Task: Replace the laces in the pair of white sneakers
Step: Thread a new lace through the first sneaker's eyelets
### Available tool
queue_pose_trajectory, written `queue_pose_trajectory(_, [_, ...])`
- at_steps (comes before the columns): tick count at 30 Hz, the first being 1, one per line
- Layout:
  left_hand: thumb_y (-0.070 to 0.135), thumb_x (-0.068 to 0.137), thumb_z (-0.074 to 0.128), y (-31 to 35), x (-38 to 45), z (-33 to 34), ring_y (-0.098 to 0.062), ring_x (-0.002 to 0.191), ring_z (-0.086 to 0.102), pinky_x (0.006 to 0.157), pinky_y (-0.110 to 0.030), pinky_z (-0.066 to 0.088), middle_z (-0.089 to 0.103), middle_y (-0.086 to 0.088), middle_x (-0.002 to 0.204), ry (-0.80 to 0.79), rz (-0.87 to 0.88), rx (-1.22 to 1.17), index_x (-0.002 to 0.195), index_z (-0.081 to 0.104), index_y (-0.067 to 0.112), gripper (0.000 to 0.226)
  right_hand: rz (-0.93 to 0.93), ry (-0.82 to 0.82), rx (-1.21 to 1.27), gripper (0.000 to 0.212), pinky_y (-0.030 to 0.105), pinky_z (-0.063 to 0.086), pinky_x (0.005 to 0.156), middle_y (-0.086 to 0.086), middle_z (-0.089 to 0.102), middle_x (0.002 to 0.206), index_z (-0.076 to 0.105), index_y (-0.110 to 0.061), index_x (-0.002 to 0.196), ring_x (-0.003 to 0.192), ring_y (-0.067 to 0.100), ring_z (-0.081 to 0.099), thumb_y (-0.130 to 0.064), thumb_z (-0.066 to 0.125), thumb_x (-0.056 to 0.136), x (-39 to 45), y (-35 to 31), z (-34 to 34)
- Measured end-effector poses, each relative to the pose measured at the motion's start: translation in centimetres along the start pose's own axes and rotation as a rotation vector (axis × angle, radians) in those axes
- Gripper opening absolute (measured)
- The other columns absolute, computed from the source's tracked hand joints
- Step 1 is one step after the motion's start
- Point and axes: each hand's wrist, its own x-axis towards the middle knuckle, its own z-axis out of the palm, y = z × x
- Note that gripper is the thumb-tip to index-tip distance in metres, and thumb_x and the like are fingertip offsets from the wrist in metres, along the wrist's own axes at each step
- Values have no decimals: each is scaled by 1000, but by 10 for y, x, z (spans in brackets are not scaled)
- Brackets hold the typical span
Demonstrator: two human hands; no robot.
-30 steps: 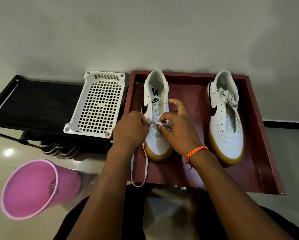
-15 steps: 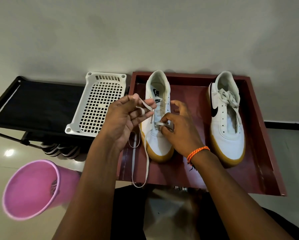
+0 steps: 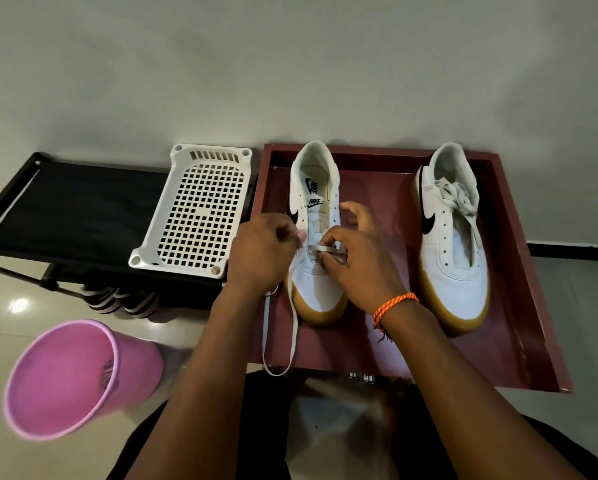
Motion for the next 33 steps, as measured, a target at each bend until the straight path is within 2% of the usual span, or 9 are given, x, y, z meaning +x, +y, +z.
queue_pose_trajectory(3, [17, 102, 70, 6, -2, -9, -17, 80, 77, 80, -38, 61, 80, -2, 84, -28, -49, -384, 86, 77, 8, 19, 0, 0, -1, 11, 46, 53, 103, -4, 34, 159, 72, -22, 89, 142, 23, 42, -19, 82, 86, 0, 0, 0])
queue_pose_trajectory(7, [15, 104, 66, 18, -7, -18, -34, 106, 77, 94, -45, 62, 80, -16, 104, -83, -110, -834, 92, 69, -1, 20, 5, -12, -6, 10, 47, 49, 108, -4, 34, 159, 73, -21, 91, 143, 24, 40, -19, 81, 87, 0, 0, 0])
queue_pose_trajectory(11, [18, 102, 65, 22, -4, -29, -29, 86, 76, 85, -42, 64, 75, -13, 96, -57, -182, -1182, 97, 64, 8, 12, 13, -13, -5, 9, 48, 50, 107, -5, 34, 160, 74, -22, 92, 142, 23, 41, -19, 81, 86, 0, 0, -1])
queue_pose_trajectory(14, [17, 105, 64, 17, -2, -25, -15, 64, 60, 61, -33, 51, 67, -4, 87, 99, -179, -670, 111, 58, 12, 10, 11, -11, 14, 9, 48, 52, 104, -5, 34, 159, 74, -22, 91, 141, 22, 41, -19, 81, 87, 0, -1, -1])
queue_pose_trajectory(17, [45, 101, 67, 5, -3, -8, -10, 74, 63, 63, -31, 46, 66, 8, 83, 4, -58, 50, 97, 64, 27, 19, 15, -3, 15, 8, 46, 53, 102, -4, 35, 159, 74, -22, 90, 139, 21, 42, -19, 81, 87, 0, -2, -1])
queue_pose_trajectory(19, [43, 100, 69, -1, -3, 3, -16, 75, 65, 63, -29, 42, 64, 8, 75, -72, 4, 166, 76, 63, 31, 28, 15, -4, 13, 8, 46, 55, 99, -5, 34, 159, 74, -22, 90, 138, 21, 42, -19, 81, 87, 0, -2, -2])
queue_pose_trajectory(22, [27, 98, 74, -5, 2, 4, -14, 70, 63, 65, -29, 42, 65, 5, 73, -45, 69, 145, 68, 65, 25, 31, 15, -16, 2, 8, 47, 55, 101, -6, 33, 160, 75, -23, 92, 141, 23, 41, -20, 81, 88, -1, -3, -3])
queue_pose_trajectory(29, [19, 107, 61, 18, -4, -20, -29, 105, 77, 96, -43, 58, 80, -8, 114, -112, -80, -717, 97, 67, -1, 24, 29, -29, -38, 11, 40, 47, 108, -4, 33, 160, 75, -22, 96, 144, 22, 38, -23, 82, 88, -1, -5, -4])
queue_pose_trajectory(33, [19, 108, 58, 25, -7, -29, -36, 104, 77, 95, -53, 62, 77, -16, 119, -135, -140, -1055, 96, 63, 7, 19, 33, -22, -40, 9, 31, 42, 105, -6, 33, 160, 74, -24, 94, 141, 21, 39, -23, 81, 88, -1, -4, -5])
